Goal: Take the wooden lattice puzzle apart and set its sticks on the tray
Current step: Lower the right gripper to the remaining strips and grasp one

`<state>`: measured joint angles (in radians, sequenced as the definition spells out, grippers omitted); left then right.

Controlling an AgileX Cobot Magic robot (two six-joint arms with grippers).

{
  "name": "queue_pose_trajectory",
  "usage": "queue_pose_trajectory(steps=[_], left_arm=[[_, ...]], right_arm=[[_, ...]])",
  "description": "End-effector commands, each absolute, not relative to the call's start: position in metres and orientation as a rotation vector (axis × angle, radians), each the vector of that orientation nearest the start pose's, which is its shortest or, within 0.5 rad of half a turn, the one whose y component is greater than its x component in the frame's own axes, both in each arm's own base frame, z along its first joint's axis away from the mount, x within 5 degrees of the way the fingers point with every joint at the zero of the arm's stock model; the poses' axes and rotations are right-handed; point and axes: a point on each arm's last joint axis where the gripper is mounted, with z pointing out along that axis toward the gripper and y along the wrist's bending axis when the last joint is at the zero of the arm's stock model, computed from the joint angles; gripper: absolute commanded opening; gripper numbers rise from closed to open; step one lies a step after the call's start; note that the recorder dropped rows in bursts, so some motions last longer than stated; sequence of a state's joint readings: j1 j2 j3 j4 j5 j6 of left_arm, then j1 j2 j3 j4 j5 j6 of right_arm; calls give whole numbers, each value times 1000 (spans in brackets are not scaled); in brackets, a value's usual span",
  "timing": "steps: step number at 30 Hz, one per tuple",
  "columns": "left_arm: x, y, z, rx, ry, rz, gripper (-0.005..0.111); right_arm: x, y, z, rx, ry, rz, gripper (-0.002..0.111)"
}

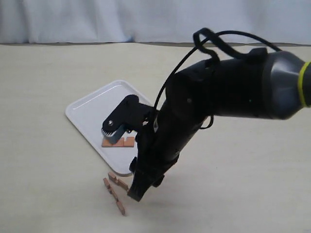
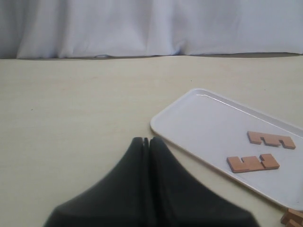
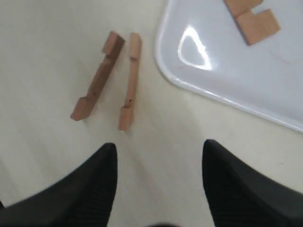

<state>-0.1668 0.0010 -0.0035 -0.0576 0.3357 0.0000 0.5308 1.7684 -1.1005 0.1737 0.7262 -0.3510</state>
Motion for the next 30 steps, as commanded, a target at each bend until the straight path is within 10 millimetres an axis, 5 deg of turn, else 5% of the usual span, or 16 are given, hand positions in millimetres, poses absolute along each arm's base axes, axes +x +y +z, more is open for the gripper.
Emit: queue_pose_trajectory(steps=[1, 30], left_arm=[[53, -11, 184, 125, 1802, -176, 0], [53, -11, 184, 125, 1803, -176, 0]], right_arm=[[273, 194, 179, -1152, 2640, 122, 52], [273, 207, 125, -1067, 2622, 156, 52]])
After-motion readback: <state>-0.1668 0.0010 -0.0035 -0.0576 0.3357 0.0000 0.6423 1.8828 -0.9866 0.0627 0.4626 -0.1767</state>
